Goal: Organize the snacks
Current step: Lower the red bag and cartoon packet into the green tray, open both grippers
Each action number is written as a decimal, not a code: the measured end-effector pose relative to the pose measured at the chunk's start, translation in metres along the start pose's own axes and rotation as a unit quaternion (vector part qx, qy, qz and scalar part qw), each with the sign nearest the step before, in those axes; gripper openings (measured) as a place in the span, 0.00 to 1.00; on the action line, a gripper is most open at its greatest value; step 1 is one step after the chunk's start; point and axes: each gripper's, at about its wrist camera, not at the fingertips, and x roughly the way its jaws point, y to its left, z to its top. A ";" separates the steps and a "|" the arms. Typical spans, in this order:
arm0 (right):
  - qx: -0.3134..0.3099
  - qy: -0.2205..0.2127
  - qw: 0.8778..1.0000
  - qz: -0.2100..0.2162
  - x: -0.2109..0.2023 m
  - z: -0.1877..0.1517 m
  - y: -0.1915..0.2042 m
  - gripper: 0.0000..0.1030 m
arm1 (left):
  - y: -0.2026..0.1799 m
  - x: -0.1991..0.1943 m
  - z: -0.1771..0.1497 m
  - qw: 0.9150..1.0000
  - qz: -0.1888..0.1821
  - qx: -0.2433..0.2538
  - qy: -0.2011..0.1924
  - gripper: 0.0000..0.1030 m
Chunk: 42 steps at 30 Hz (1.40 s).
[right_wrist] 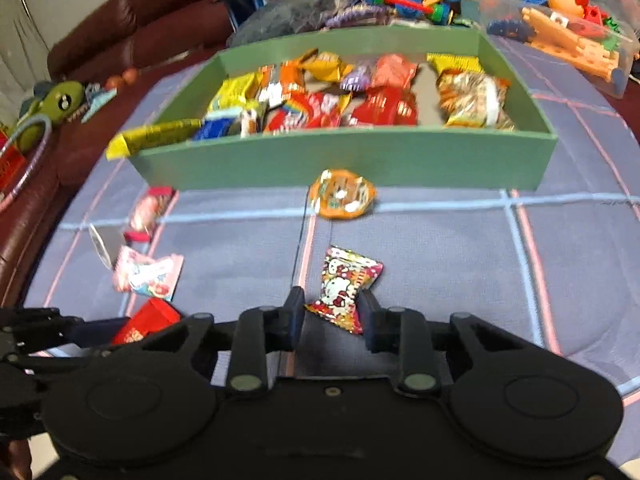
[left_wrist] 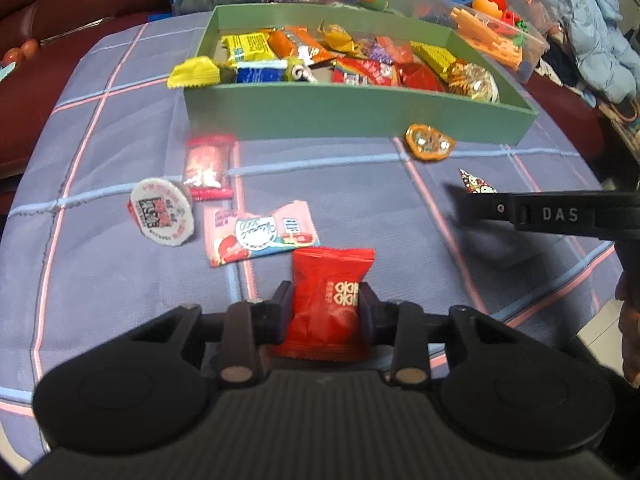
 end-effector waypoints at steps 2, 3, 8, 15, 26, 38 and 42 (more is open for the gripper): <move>0.010 -0.009 1.000 0.008 -0.007 0.003 -0.005 0.27 | -0.001 -0.006 0.007 1.000 -0.008 -0.006 -0.007 0.32; 0.015 -0.012 1.000 0.011 -0.010 0.005 -0.008 0.27 | -0.002 -0.009 0.011 1.000 -0.011 -0.008 -0.012 0.32; 0.037 -0.034 0.999 0.022 -0.026 0.018 -0.019 0.27 | -0.006 -0.022 0.040 0.999 -0.031 -0.014 -0.038 0.32; 0.057 -0.079 0.995 0.023 -0.043 0.059 -0.041 0.27 | -0.007 -0.020 0.097 0.997 -0.021 -0.013 -0.075 0.32; 0.096 -0.092 0.991 0.023 -0.011 0.130 -0.076 0.27 | -0.009 0.033 0.184 0.997 -0.002 -0.028 -0.072 0.32; 0.109 -0.083 0.991 0.014 0.033 0.167 -0.097 0.27 | -0.010 0.074 0.218 0.998 0.008 -0.030 -0.057 0.32; 0.106 -0.082 0.991 0.015 0.039 0.170 -0.098 0.37 | -0.011 0.078 0.217 0.998 0.019 -0.030 -0.057 0.63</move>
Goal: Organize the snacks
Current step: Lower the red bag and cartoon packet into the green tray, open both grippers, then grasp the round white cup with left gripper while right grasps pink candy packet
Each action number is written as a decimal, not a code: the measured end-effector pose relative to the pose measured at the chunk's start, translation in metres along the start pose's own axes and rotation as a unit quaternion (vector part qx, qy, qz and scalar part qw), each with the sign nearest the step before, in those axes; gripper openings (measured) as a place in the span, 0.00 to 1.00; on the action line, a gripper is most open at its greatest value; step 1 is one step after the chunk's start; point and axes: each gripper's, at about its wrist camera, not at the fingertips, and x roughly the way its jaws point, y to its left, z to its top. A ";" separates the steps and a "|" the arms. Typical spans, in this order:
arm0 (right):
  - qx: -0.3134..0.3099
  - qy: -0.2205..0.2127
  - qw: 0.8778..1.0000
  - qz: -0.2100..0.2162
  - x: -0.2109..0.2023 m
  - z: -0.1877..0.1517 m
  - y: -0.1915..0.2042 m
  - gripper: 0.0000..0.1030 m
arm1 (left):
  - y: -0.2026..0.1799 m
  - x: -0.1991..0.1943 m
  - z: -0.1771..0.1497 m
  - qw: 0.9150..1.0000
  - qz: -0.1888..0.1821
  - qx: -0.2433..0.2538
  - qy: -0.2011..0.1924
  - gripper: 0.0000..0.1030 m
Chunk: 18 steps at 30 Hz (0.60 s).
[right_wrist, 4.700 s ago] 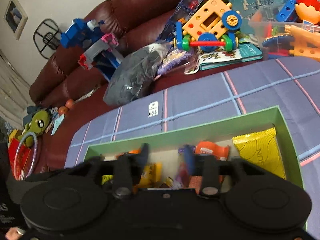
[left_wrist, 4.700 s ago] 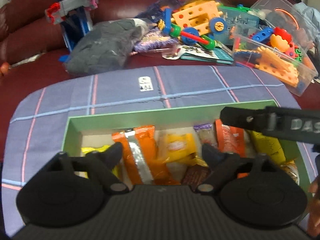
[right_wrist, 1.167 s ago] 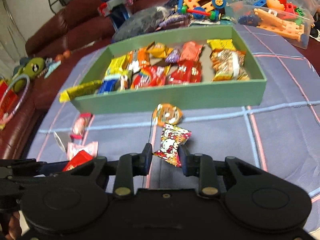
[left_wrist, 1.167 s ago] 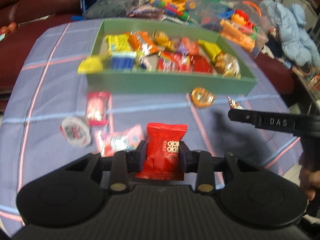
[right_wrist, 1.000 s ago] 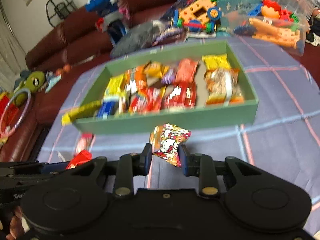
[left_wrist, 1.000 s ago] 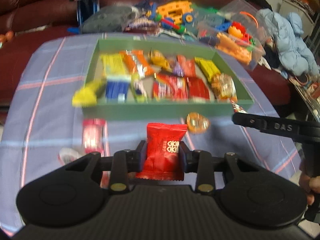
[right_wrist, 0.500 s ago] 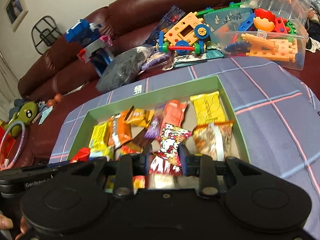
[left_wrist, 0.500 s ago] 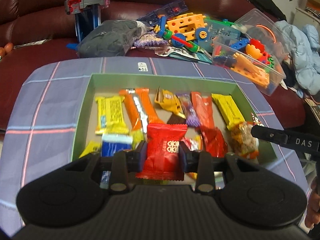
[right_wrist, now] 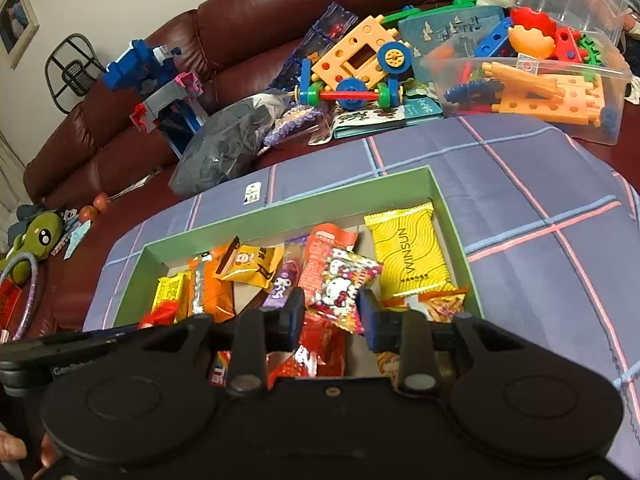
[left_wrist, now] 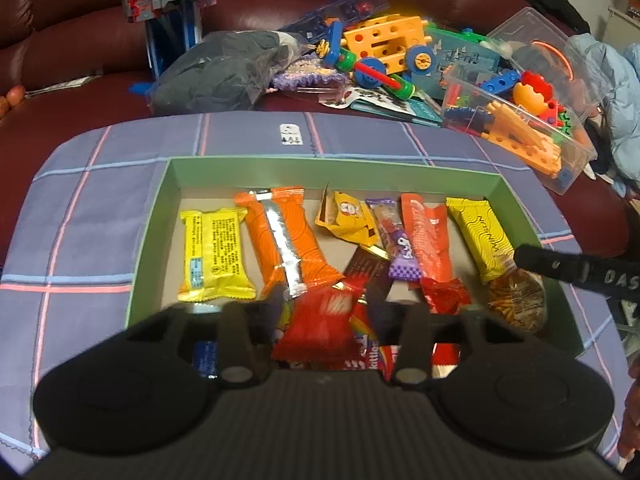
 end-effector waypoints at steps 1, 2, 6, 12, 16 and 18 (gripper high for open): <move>0.001 -0.004 1.000 0.000 0.000 0.000 0.000 0.44 | -0.001 -0.001 -0.001 1.000 0.001 0.001 -0.004 0.76; 0.004 -0.007 1.000 0.000 -0.001 0.000 0.000 0.65 | -0.002 -0.003 -0.003 1.000 0.003 0.003 -0.008 0.82; 0.011 -0.035 0.999 -0.001 -0.013 -0.002 0.003 1.00 | -0.007 -0.012 -0.009 1.000 0.013 0.013 -0.017 1.00; 0.031 -0.023 0.999 0.002 -0.022 -0.009 0.005 1.00 | -0.009 -0.027 -0.019 1.000 0.005 0.009 -0.014 1.00; 0.043 -0.010 0.999 0.000 -0.030 -0.020 0.007 1.00 | -0.008 -0.040 -0.028 1.000 0.004 0.008 -0.014 1.00; 0.046 -0.008 0.999 0.000 -0.037 -0.025 0.008 1.00 | -0.008 -0.049 -0.032 1.000 0.002 0.008 -0.018 1.00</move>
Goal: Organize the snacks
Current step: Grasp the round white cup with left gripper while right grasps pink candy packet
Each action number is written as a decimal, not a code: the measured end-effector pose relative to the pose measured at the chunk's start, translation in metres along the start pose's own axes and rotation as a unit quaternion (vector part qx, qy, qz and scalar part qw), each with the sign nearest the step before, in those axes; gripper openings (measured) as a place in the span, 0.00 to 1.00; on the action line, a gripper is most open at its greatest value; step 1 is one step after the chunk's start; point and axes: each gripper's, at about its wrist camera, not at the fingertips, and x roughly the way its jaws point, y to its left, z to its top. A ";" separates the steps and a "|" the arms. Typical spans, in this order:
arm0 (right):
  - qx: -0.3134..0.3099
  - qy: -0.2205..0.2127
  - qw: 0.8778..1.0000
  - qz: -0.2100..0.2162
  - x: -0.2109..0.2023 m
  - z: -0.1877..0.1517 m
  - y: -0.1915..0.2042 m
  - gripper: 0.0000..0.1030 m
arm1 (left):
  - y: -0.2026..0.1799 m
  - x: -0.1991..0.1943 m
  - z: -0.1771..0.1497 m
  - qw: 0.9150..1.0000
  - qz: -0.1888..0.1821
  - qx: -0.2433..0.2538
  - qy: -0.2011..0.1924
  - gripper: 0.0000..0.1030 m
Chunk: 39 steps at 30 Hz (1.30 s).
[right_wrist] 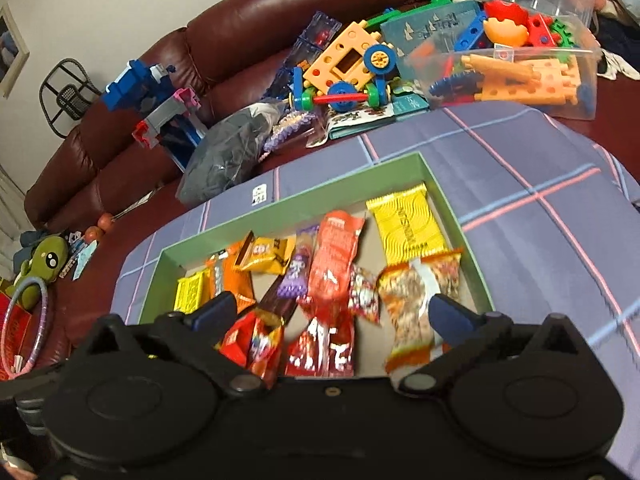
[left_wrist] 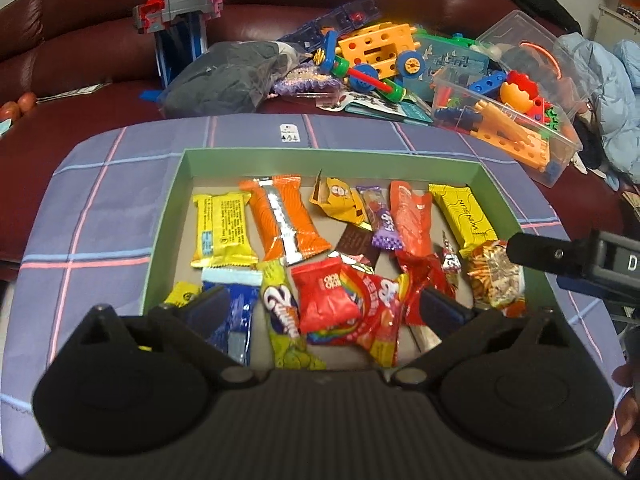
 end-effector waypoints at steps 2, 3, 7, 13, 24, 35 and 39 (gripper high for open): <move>0.003 0.000 1.000 0.000 -0.008 -0.005 0.001 1.00 | 0.000 -0.009 -0.004 1.000 -0.001 0.000 -0.005 1.00; 0.003 0.000 1.000 0.001 -0.012 -0.007 0.002 1.00 | 0.000 -0.013 -0.006 1.000 -0.001 -0.001 -0.006 1.00; 0.000 0.000 1.000 0.001 -0.028 -0.016 0.005 1.00 | 0.001 -0.027 -0.016 1.000 -0.005 -0.006 -0.008 1.00; 0.006 0.009 1.000 0.004 -0.043 -0.030 0.005 1.00 | 0.006 -0.042 -0.039 1.000 -0.008 -0.006 -0.002 1.00; -0.004 0.059 0.998 0.008 -0.043 -0.072 0.018 1.00 | 0.063 -0.057 -0.094 0.999 0.030 -0.027 0.025 1.00; -0.060 0.136 0.989 0.026 -0.020 -0.116 0.061 1.00 | 0.124 -0.048 -0.131 0.995 0.078 -0.050 0.046 1.00; -0.071 0.149 0.986 0.025 -0.016 -0.123 0.071 1.00 | 0.135 -0.040 -0.134 0.995 0.074 -0.052 0.046 0.96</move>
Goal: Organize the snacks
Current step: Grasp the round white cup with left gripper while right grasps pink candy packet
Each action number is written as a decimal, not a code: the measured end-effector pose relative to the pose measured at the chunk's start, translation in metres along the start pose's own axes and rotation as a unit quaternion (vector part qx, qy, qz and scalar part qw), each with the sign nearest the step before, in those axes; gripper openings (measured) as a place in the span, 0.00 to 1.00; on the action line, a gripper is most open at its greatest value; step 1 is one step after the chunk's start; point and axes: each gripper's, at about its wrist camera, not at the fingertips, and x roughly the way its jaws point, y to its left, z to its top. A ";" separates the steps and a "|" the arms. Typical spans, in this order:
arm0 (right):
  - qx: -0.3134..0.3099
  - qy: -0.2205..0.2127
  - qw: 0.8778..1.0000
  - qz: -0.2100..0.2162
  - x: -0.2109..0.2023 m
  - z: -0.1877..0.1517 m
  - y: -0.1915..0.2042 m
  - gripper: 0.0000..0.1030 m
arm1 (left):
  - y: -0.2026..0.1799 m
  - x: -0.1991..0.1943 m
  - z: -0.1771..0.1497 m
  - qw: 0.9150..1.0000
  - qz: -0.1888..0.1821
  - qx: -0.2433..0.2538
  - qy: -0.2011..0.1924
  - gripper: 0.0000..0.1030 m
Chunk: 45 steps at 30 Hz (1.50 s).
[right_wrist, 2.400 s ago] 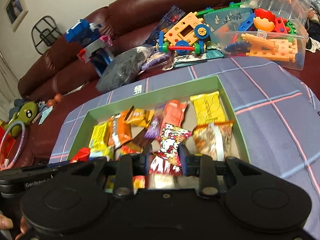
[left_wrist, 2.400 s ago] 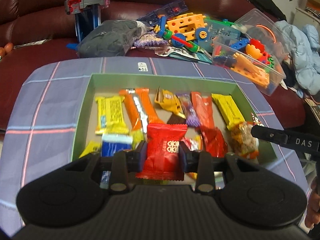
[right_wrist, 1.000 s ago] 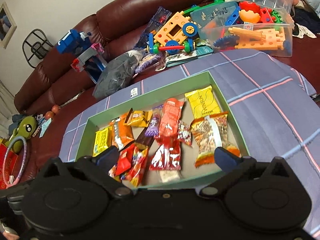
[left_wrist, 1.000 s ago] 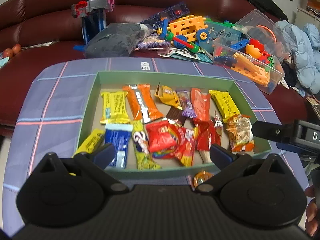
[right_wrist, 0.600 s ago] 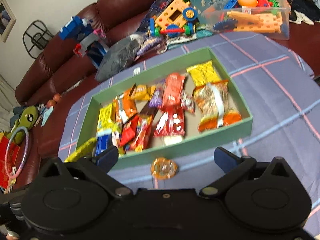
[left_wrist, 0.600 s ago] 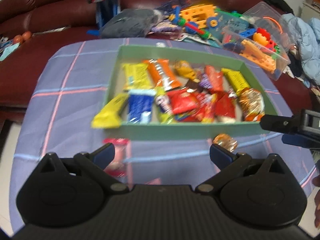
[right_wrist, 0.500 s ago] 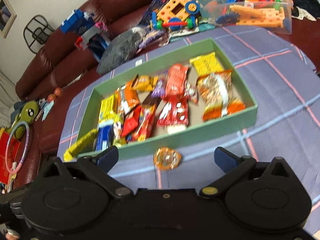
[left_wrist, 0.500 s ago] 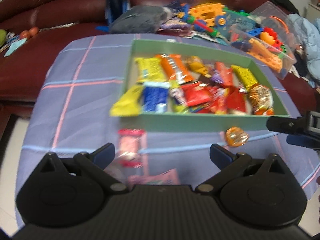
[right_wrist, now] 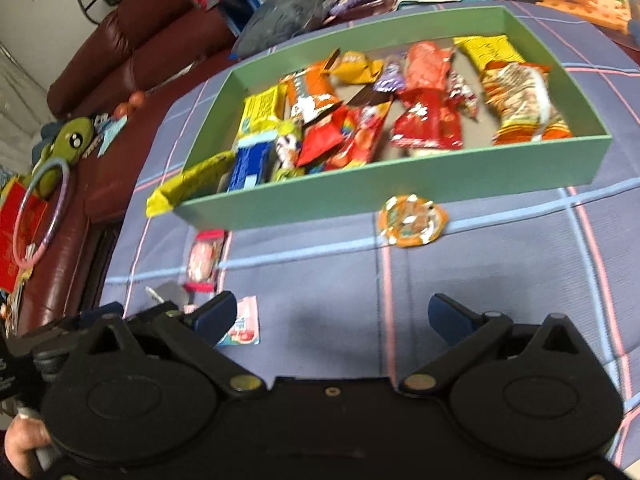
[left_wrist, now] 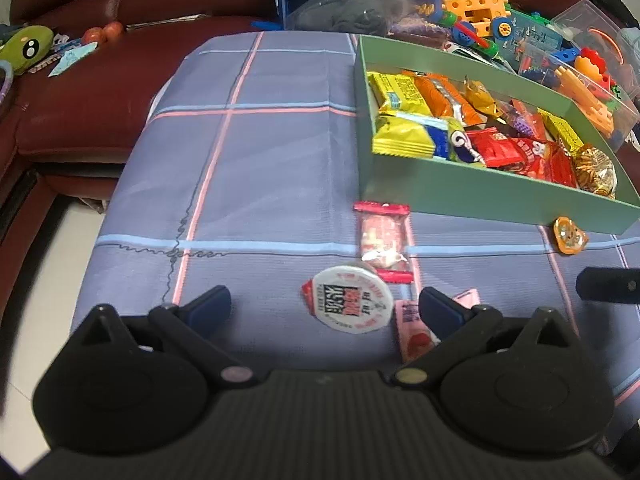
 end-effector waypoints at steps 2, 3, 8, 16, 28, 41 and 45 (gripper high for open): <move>-0.005 0.006 1.000 0.001 0.003 -0.002 0.005 1.00 | 0.001 0.005 0.001 1.000 -0.006 0.000 0.000 0.89; -0.007 0.009 1.000 0.001 0.007 -0.002 0.010 1.00 | 0.001 0.006 0.001 1.000 -0.010 0.002 -0.003 0.76; -0.026 0.015 1.000 0.007 0.014 -0.003 0.028 1.00 | 0.002 0.009 -0.003 0.999 -0.039 0.005 0.000 0.41; -0.120 -0.008 0.991 0.056 0.030 0.003 0.080 0.79 | 0.035 -0.002 -0.015 0.999 -0.039 -0.026 0.008 0.41; -0.190 0.083 0.974 0.095 0.069 -0.014 0.106 0.51 | 0.054 -0.004 -0.026 0.998 -0.030 -0.051 0.007 0.42; -0.285 0.041 0.957 0.017 0.066 -0.044 0.131 0.33 | 0.052 -0.003 -0.028 0.998 -0.025 -0.050 0.001 0.42; -0.284 0.031 0.958 0.003 0.063 -0.047 0.131 0.25 | 0.045 -0.007 -0.031 0.999 -0.015 -0.042 -0.004 0.41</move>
